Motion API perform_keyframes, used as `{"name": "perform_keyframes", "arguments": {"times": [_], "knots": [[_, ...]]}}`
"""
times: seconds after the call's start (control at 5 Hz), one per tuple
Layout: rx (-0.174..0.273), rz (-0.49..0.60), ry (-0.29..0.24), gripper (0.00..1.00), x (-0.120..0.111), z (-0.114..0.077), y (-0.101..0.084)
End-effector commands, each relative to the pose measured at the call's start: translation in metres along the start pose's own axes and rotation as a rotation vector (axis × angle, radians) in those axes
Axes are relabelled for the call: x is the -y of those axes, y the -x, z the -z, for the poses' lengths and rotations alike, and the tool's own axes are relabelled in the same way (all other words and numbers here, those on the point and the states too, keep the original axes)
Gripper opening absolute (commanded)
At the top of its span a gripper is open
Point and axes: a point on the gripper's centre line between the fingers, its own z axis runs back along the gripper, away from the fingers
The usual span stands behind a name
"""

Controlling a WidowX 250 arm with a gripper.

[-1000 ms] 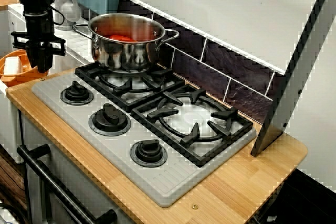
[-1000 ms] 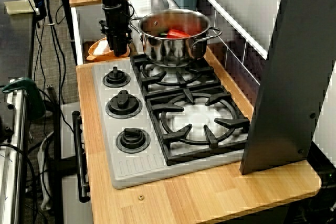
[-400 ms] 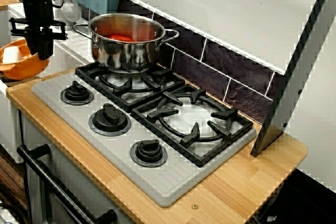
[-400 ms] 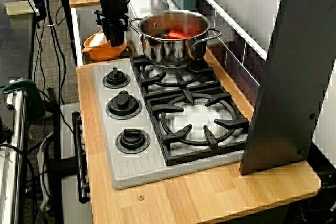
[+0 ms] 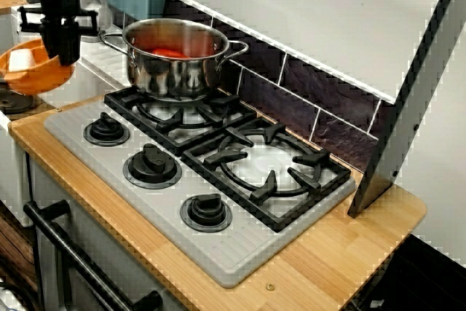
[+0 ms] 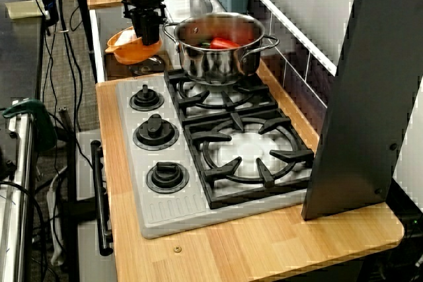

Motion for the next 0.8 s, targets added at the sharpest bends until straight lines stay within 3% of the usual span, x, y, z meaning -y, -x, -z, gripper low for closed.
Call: {"name": "perform_keyframes", "arguments": {"times": [0.0,0.6], "knots": [[0.078,0.025,0.018,0.00,0.008,-0.056,-0.003],[0.071,0.074,0.051,0.00,0.037,-0.087,-0.001]]}}
